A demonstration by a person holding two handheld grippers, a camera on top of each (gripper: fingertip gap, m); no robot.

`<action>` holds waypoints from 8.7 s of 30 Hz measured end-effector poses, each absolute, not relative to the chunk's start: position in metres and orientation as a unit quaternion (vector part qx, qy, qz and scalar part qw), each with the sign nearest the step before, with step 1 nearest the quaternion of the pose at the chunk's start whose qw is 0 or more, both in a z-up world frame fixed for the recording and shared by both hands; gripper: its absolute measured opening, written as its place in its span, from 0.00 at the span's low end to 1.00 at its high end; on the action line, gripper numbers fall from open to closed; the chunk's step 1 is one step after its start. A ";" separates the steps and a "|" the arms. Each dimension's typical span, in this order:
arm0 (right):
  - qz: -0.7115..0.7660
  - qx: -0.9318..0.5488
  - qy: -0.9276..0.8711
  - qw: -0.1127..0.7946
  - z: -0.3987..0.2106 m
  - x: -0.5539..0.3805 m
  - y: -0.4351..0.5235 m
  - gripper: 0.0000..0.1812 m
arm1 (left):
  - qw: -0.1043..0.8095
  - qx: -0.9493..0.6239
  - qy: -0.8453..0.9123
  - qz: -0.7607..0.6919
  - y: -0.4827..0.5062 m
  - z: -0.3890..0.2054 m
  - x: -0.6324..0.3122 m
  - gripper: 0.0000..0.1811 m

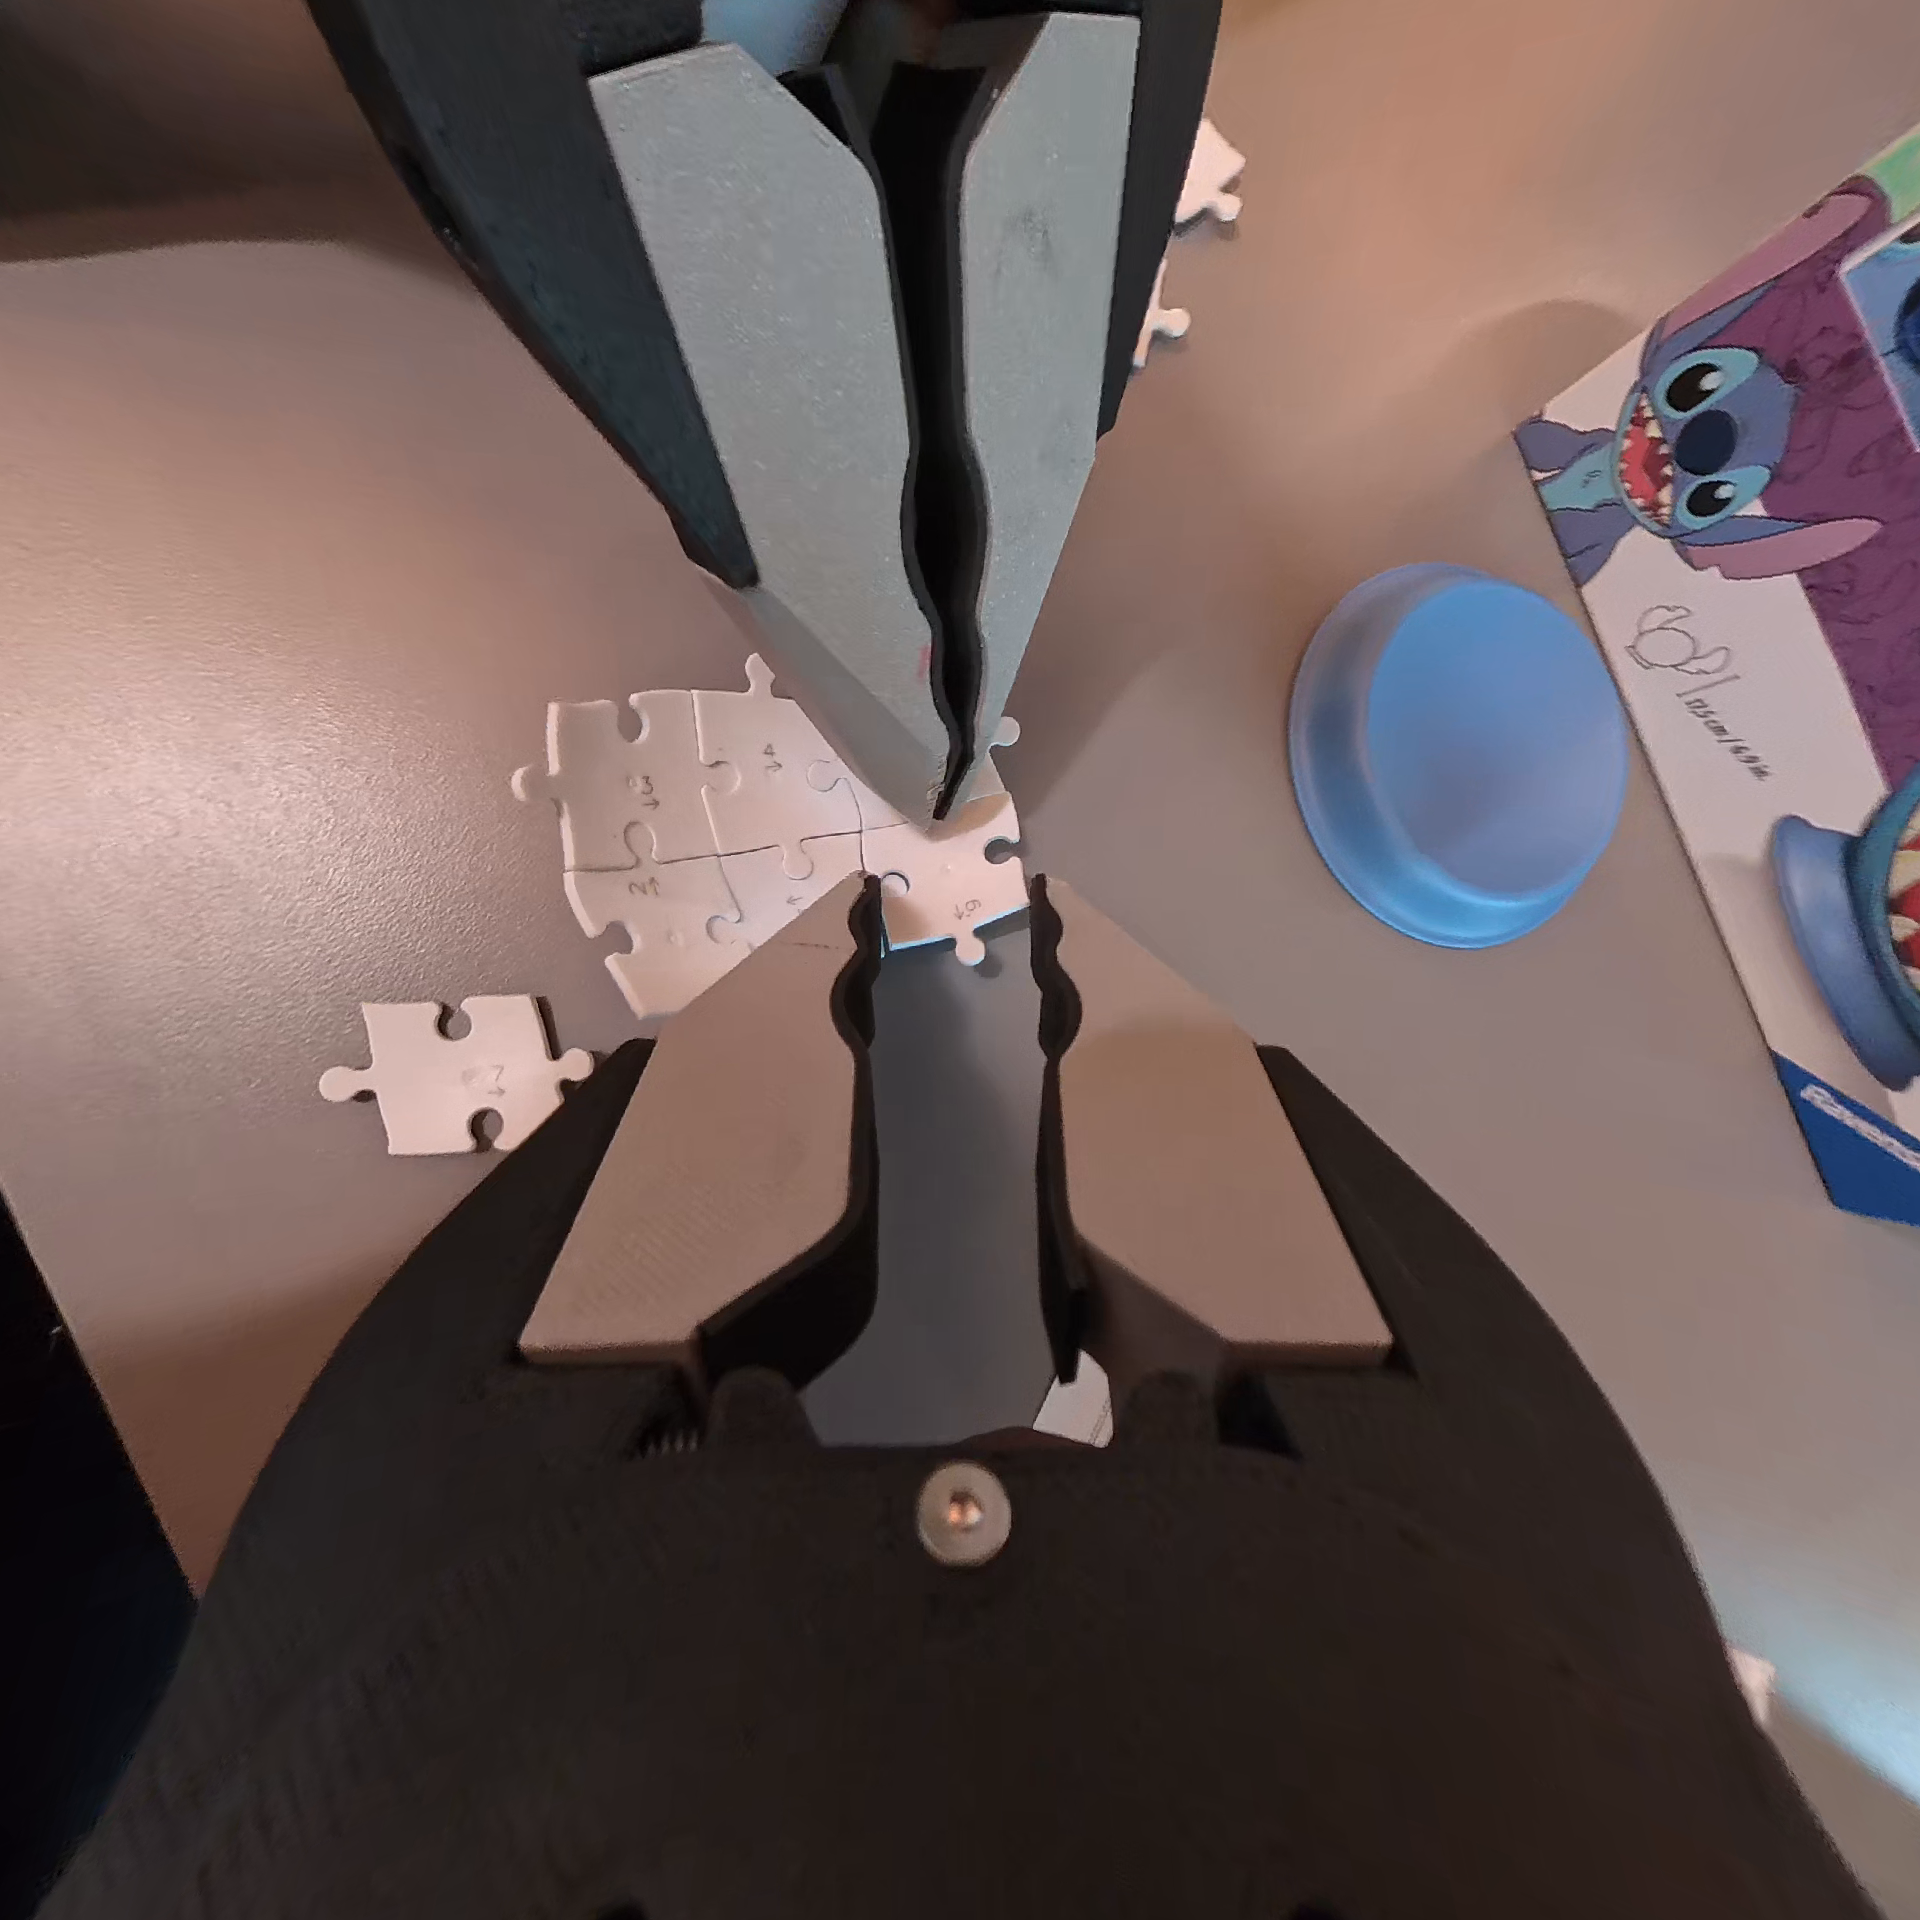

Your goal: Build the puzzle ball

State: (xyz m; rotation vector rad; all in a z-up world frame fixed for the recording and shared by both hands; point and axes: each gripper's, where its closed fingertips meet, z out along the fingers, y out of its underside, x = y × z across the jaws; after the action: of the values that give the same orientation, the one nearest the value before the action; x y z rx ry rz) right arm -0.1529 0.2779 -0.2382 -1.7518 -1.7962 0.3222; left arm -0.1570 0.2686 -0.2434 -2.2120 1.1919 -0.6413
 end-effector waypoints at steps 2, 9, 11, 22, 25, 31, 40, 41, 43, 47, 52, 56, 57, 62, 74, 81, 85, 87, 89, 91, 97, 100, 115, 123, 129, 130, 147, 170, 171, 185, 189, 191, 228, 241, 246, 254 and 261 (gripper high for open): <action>0.140 -0.664 -0.675 0.290 -0.239 -0.153 0.279 0.14 | 0.272 -0.822 0.445 -0.231 0.269 -0.244 -0.157 0.00; 0.158 -0.669 -0.661 0.302 -0.224 -0.150 0.287 0.12 | 0.272 -0.823 0.447 -0.222 0.269 -0.244 -0.157 0.00; 0.166 -0.664 -0.665 0.298 -0.220 -0.152 0.284 0.06 | 0.271 -0.822 0.447 -0.224 0.268 -0.244 -0.157 0.00; 0.196 -0.649 -0.706 0.205 -0.243 -0.155 0.275 0.00 | 0.270 -0.822 0.447 -0.226 0.268 -0.245 -0.157 0.00; 0.190 -0.642 -0.717 0.196 -0.244 -0.154 0.274 0.00 | 0.269 -0.822 0.447 -0.228 0.267 -0.245 -0.156 0.00; 0.136 -0.621 -0.742 0.215 -0.245 -0.157 0.274 0.00 | 0.267 -0.822 0.445 -0.233 0.267 -0.245 -0.156 0.00; 0.207 -0.633 -0.723 0.186 -0.238 -0.159 0.258 0.00 | 0.268 -0.822 0.447 -0.229 0.267 -0.245 -0.156 0.00; 0.204 -0.633 -0.724 0.184 -0.240 -0.160 0.258 0.00 | 0.268 -0.822 0.447 -0.229 0.266 -0.245 -0.156 0.00; 0.199 -0.635 -0.725 0.177 -0.245 -0.160 0.257 0.00 | 0.267 -0.822 0.447 -0.231 0.266 -0.244 -0.156 0.00; 0.200 -0.645 -0.718 0.169 -0.247 -0.160 0.256 0.00 | 0.266 -0.822 0.448 -0.231 0.265 -0.245 -0.156 0.00; 0.182 -0.646 -0.718 0.187 -0.248 -0.159 0.257 0.00 | 0.266 -0.822 0.448 -0.230 0.265 -0.245 -0.155 0.00; 0.188 -0.646 -0.712 0.200 -0.247 -0.160 0.257 0.00 | 0.266 -0.822 0.448 -0.231 0.265 -0.245 -0.155 0.00; 0.196 -0.645 -0.710 0.202 -0.247 -0.160 0.257 0.00 | 0.266 -0.822 0.449 -0.230 0.265 -0.245 -0.155 0.00; 0.260 -0.663 -0.670 0.210 -0.226 -0.159 0.265 0.00 | 0.267 -0.821 0.451 -0.227 0.265 -0.245 -0.155 0.00; 0.179 -0.655 -0.717 0.159 -0.247 -0.149 0.264 0.00 | 0.268 -0.819 0.454 -0.226 0.264 -0.244 -0.154 0.00; 0.125 -0.637 -0.737 0.188 -0.249 -0.148 0.264 0.00 | 0.270 -0.817 0.454 -0.231 0.264 -0.242 -0.153 0.00; 0.103 -0.625 -0.743 0.215 -0.249 -0.148 0.264 0.00 | 0.270 -0.817 0.454 -0.232 0.263 -0.242 -0.153 0.00; 0.093 -0.618 -0.749 0.219 -0.249 -0.148 0.264 0.00 | 0.270 -0.817 0.454 -0.233 0.263 -0.242 -0.153 0.00; 0.081 -0.610 -0.757 0.219 -0.249 -0.148 0.264 0.00 | 0.269 -0.816 0.454 -0.234 0.263 -0.242 -0.153 0.00; 0.068 -0.599 -0.766 0.223 -0.249 -0.148 0.263 0.00 | 0.269 -0.816 0.455 -0.234 0.263 -0.242 -0.153 0.00; 0.063 -0.585 -0.778 0.222 -0.248 -0.150 0.263 0.00 | 0.268 -0.816 0.457 -0.233 0.262 -0.241 -0.155 0.00; 0.099 -0.596 -0.765 0.223 -0.245 -0.153 0.263 0.00 | 0.269 -0.817 0.458 -0.226 0.262 -0.241 -0.158 0.00; 0.168 -0.644 -0.693 0.277 -0.206 -0.149 0.292 0.00 | 0.302 -0.808 0.443 -0.245 0.264 -0.221 -0.164 0.00; 0.293 -0.696 -0.625 0.197 -0.223 -0.144 0.296 0.00 | 0.341 -0.816 0.396 -0.245 0.280 -0.207 -0.179 0.00; 0.374 -0.697 -0.595 0.141 -0.227 -0.154 0.285 0.09 | 0.361 -0.829 0.360 -0.228 0.296 -0.206 -0.190 0.00; 0.380 -0.693 -0.597 0.139 -0.227 -0.156 0.283 0.09 | 0.367 -0.831 0.353 -0.223 0.299 -0.205 -0.192 0.00; 0.403 -0.702 -0.572 0.131 -0.235 -0.169 0.285 0.02 | 0.407 -0.849 0.282 -0.185 0.325 -0.198 -0.217 0.10; 0.330 -0.630 -0.668 0.221 -0.200 -0.120 0.252 0.10 | 0.369 -0.801 0.429 -0.197 0.277 -0.201 -0.192 0.16; 0.329 -0.625 -0.674 0.214 -0.202 -0.117 0.243 0.10 | 0.370 -0.776 0.464 -0.216 0.261 -0.196 -0.183 0.16; 0.307 -0.590 -0.726 0.174 -0.244 -0.114 0.175 0.10 | 0.408 -0.702 0.573 -0.114 0.169 -0.214 -0.125 0.19; 0.314 -0.603 -0.710 0.182 -0.244 -0.115 0.170 0.09 | 0.416 -0.686 0.596 -0.040 0.167 -0.227 -0.124 0.15; 0.319 -0.615 -0.698 0.182 -0.243 -0.115 0.169 0.08 | 0.439 -0.651 0.619 0.026 0.172 -0.227 -0.125 0.10; 0.372 -0.647 -0.647 0.156 -0.245 -0.113 0.169 0.00 | 0.279 -0.850 0.338 -0.292 0.178 -0.244 -0.121 0.02; 0.367 -0.649 -0.634 0.204 -0.226 -0.106 0.196 0.05 | 0.287 -0.842 0.361 -0.278 0.179 -0.242 -0.123 0.01; 0.393 -0.649 -0.625 0.183 -0.225 -0.106 0.198 0.10 | 0.310 -0.823 0.398 -0.261 0.179 -0.236 -0.120 0.01; 0.423 -0.644 -0.626 0.124 -0.235 -0.112 0.181 0.02 | 0.332 -0.808 0.425 -0.237 0.182 -0.225 -0.117 0.01; 0.453 -0.658 -0.587 0.131 -0.225 -0.110 0.196 0.00 | 0.354 -0.809 0.417 -0.215 0.193 -0.217 -0.128 0.02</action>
State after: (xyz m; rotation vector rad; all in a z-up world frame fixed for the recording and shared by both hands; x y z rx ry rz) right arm -0.1100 0.1963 -0.2249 -1.9104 -1.7056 1.3168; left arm -0.1276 0.1929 -0.2168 -2.0905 1.0784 -0.5558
